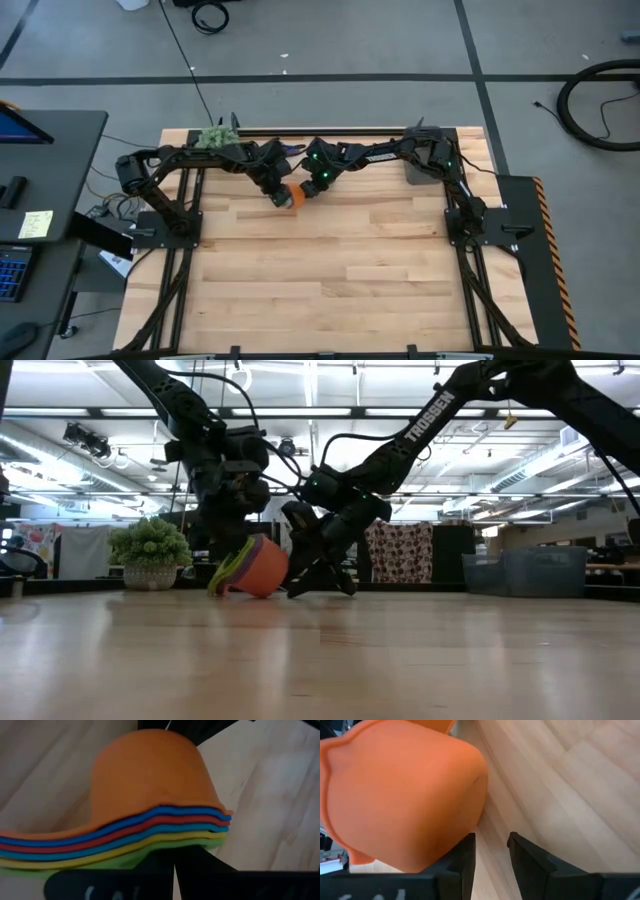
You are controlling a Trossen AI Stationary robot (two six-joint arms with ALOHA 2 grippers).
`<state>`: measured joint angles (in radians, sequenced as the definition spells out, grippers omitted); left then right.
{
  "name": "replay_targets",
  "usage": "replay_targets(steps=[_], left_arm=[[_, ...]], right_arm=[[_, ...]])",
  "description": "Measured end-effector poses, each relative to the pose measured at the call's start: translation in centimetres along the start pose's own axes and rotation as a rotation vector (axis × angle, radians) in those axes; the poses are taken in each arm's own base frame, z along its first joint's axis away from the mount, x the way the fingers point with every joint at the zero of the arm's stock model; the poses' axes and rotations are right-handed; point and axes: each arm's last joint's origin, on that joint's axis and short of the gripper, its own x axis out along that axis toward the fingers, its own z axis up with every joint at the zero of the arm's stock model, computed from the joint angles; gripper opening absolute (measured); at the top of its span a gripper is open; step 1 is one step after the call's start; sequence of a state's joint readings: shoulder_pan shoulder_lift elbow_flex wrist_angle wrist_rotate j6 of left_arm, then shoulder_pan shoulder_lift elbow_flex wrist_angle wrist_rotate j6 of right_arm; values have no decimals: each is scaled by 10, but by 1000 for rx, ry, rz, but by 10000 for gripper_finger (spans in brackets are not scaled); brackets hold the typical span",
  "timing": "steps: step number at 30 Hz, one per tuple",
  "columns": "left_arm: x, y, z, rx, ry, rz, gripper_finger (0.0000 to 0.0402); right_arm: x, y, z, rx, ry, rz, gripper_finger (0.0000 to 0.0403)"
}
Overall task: Nest measuring cups in basket
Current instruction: Adjust the stacked measuring cups
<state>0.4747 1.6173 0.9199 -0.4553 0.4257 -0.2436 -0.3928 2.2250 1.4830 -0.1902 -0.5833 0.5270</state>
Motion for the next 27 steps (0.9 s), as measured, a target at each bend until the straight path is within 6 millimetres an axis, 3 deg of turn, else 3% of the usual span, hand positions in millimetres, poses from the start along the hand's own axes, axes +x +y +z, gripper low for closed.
replay_targets(steps=[10, 21, 27], left_arm=[[-1, 0, 5, 2, -41, -19, 7], [-6, 12, 10, -113, -82, -17, 7], [4, 14, 21, -136, -34, -23, 7]], right_arm=[[6, 9, -6, -19, 11, -7, 125], [10, 14, -7, -50, 27, 62, 125], [11, 15, -9, -50, 37, 61, 125]])
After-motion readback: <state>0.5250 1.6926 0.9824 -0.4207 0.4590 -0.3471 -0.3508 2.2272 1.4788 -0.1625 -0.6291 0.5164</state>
